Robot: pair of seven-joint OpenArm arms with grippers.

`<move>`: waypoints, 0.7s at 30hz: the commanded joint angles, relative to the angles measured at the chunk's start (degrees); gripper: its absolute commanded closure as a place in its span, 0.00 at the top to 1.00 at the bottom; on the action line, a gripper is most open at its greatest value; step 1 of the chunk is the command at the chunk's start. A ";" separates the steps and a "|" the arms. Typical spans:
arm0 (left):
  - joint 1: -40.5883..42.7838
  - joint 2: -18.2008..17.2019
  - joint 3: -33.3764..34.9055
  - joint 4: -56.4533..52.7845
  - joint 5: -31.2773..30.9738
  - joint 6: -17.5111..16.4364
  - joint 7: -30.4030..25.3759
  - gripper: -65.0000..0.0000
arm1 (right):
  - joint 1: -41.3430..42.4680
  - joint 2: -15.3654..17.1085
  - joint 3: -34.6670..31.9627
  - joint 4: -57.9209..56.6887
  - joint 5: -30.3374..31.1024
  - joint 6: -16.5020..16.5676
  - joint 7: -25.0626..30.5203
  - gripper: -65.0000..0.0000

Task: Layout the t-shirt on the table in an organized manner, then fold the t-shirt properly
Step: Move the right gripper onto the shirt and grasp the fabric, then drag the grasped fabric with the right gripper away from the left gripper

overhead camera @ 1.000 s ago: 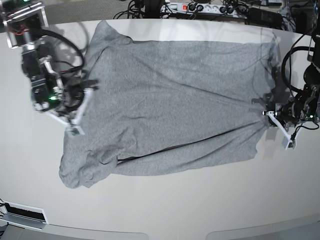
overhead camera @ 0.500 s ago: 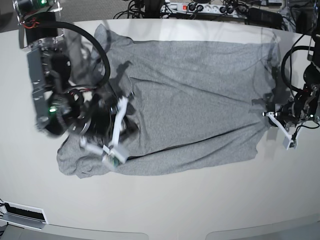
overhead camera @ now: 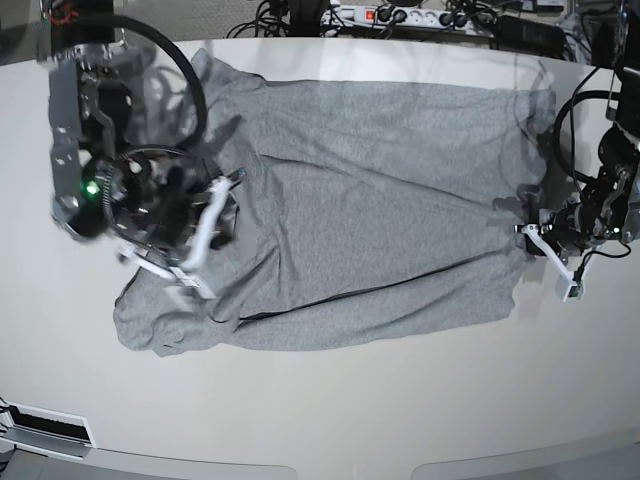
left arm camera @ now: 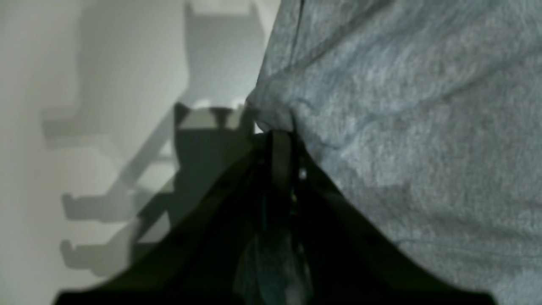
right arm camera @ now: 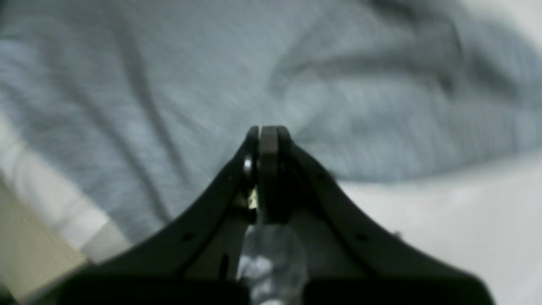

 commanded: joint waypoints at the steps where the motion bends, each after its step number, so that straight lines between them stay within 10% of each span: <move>1: -0.46 -0.50 -0.04 0.20 0.15 -0.39 1.51 0.00 | 0.09 0.20 2.05 0.52 -0.70 -1.29 2.36 0.00; 6: -0.46 -0.50 -0.04 0.20 0.33 -0.42 1.49 0.00 | -4.76 -0.17 11.82 -3.93 -0.02 -3.61 6.71 0.00; 21: -0.48 -0.48 -0.04 0.20 0.28 -0.39 1.49 0.00 | -0.72 -9.16 28.20 -34.34 20.57 16.09 6.95 0.00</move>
